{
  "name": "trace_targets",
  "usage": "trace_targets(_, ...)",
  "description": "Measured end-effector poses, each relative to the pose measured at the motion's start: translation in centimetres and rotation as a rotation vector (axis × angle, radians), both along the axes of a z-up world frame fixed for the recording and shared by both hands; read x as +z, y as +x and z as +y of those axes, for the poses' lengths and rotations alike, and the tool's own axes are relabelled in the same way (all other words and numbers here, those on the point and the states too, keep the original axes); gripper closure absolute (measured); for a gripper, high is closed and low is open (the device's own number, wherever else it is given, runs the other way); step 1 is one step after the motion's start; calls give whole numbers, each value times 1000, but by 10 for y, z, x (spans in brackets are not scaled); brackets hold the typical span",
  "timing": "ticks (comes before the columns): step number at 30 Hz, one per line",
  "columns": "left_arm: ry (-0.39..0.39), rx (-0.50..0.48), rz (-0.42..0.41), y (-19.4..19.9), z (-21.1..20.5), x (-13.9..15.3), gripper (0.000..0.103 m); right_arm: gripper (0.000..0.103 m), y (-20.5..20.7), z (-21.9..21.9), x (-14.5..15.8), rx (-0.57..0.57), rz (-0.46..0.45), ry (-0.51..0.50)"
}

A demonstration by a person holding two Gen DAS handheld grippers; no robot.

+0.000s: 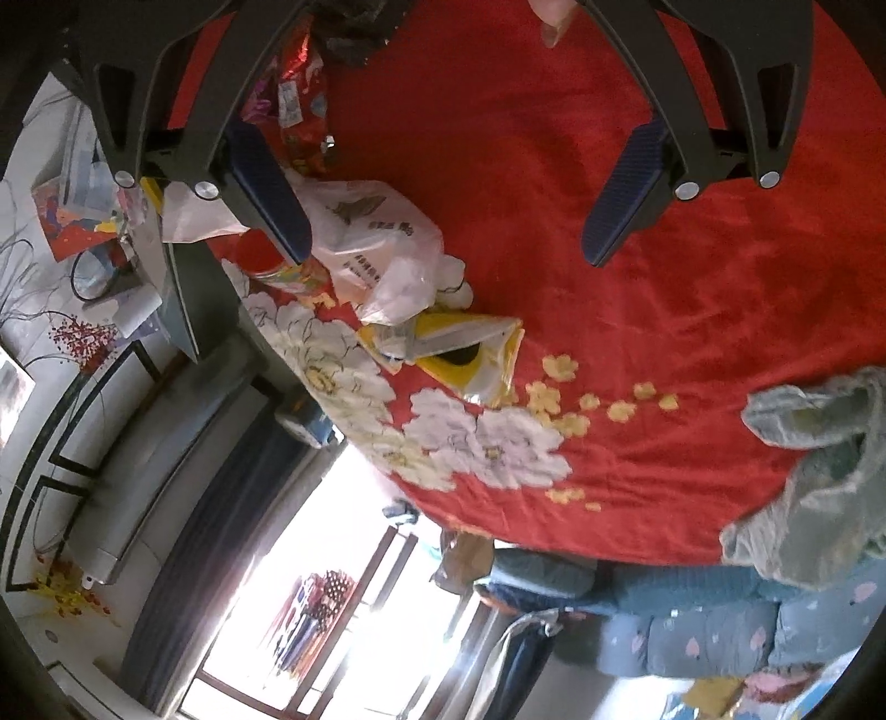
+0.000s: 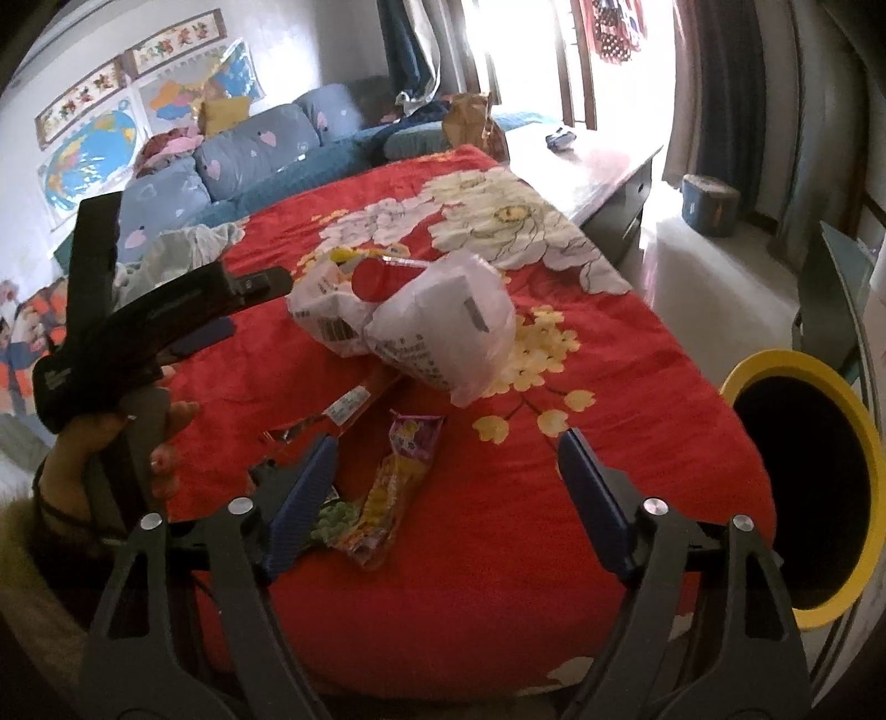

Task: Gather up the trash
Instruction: 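Grasp the white plastic bag with the left tool while the right tool grasps the pink candy packet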

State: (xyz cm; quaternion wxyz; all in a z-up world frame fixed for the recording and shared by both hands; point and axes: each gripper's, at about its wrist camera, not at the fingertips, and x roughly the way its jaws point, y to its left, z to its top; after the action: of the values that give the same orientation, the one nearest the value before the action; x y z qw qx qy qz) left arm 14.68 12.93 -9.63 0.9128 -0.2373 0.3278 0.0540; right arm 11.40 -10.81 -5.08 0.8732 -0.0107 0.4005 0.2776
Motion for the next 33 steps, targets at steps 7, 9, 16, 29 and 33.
trace_targets(7,-92,-36,23,14,7,-14,30,43,8,11,-17,23,56,-4)
trace_targets(9,-126,-50,26,19,7,-18,32,49,11,13,-22,33,79,-1)
trace_targets(16,-241,-82,15,30,10,-31,45,72,12,10,-39,51,156,13)
trace_targets(29,-149,-113,-78,16,-11,-4,78,94,8,2,-34,74,146,14)
trace_targets(33,-88,-122,-138,0,-17,20,78,95,9,-5,-30,58,135,21)
